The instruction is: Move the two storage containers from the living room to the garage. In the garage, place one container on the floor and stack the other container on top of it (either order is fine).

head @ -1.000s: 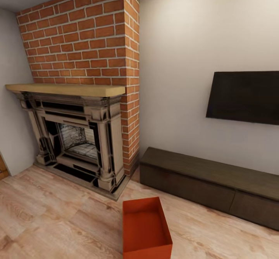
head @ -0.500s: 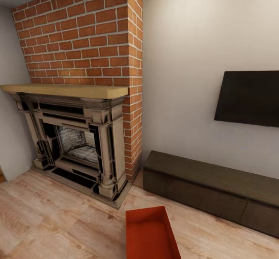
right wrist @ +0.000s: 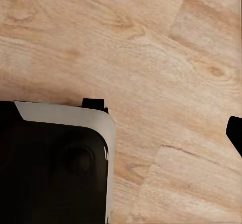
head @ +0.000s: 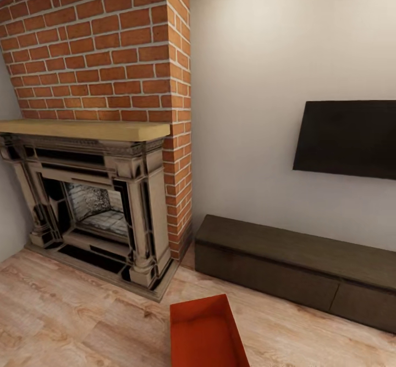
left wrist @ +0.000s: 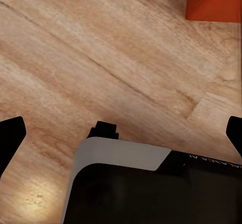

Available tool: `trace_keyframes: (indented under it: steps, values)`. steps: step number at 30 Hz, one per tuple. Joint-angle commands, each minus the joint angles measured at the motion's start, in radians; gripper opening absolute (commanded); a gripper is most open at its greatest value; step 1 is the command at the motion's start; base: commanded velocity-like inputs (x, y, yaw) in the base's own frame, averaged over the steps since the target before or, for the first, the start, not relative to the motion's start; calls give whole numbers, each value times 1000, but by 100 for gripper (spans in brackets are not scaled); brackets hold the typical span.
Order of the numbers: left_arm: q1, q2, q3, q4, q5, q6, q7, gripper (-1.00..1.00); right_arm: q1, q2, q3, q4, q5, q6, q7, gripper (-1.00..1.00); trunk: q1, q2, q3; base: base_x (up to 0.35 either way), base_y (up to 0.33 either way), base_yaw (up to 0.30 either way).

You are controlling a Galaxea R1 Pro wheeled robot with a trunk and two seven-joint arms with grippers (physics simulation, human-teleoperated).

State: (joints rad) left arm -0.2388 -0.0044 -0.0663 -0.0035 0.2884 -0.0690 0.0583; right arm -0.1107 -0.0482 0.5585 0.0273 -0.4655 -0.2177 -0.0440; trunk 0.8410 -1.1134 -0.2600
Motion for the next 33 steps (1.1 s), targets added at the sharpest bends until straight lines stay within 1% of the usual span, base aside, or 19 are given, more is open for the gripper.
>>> trace_keyframes:
  steps: [1, 8, 18, 23, 33]
  values:
    - [-1, 0, -7, 0, 8, -3, 3, 100, -1, 1, 9, 3, -7, -5, 0, 100, 0, -1, -1, 1, 0, -190]
    - [-1, -1, -7, 0, 8, -3, 3, 100, -1, 1, 8, 3, -7, -5, -1, 100, 0, -1, -1, 0, 0, -146]
    - [-1, -1, -8, 0, 7, -3, 3, 100, -1, 0, 9, 3, -7, -4, 2, 100, 0, -1, -1, 8, 0, -17]
    - [-1, 0, -7, 0, 7, -3, 3, 100, -1, -1, 9, 3, -7, -3, 4, 100, 0, -1, -1, 176, -16, -1]
    - [-1, 0, -7, 0, 8, -3, 3, 100, -1, 0, 9, 3, -5, -5, -2, 100, 0, -1, -1, 259, -136, 0]
